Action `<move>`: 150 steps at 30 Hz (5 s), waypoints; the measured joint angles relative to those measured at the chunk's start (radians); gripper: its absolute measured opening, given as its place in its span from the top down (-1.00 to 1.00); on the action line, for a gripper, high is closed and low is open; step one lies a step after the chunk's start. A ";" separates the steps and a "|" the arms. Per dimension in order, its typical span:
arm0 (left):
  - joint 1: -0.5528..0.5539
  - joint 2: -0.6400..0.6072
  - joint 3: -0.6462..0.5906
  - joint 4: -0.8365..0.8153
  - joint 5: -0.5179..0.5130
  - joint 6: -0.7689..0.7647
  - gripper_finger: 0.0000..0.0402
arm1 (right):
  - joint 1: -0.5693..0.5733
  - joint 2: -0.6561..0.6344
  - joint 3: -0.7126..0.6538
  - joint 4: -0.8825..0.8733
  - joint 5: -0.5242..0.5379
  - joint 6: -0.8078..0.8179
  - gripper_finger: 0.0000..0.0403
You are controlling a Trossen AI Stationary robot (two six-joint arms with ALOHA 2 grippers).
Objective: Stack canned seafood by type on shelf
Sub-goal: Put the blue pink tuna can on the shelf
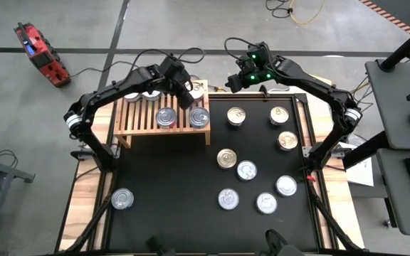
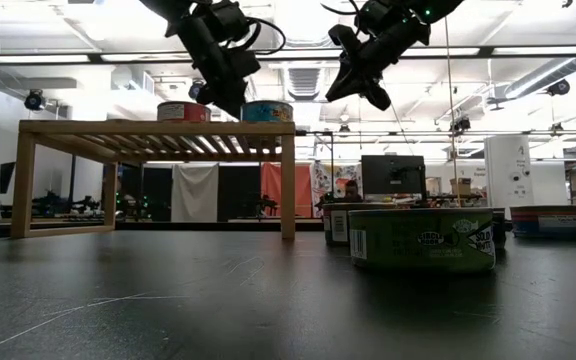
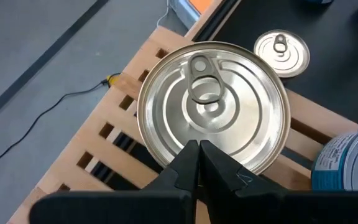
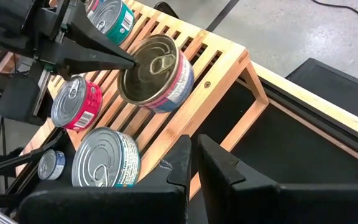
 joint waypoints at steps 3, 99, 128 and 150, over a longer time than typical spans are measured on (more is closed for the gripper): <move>0.000 -0.006 0.000 -0.012 -0.002 -0.004 1.00 | 0.000 0.000 0.000 0.000 0.000 0.000 0.91; 0.091 0.021 0.061 -0.095 0.202 0.037 1.00 | 0.009 0.000 0.000 -0.014 -0.002 -0.004 0.91; 0.105 0.012 0.077 -0.197 0.022 0.022 1.00 | 0.009 0.000 0.000 -0.014 -0.002 -0.006 0.91; 0.124 0.014 0.113 -0.289 -0.046 0.034 1.00 | 0.009 0.000 0.000 -0.014 -0.002 -0.008 0.91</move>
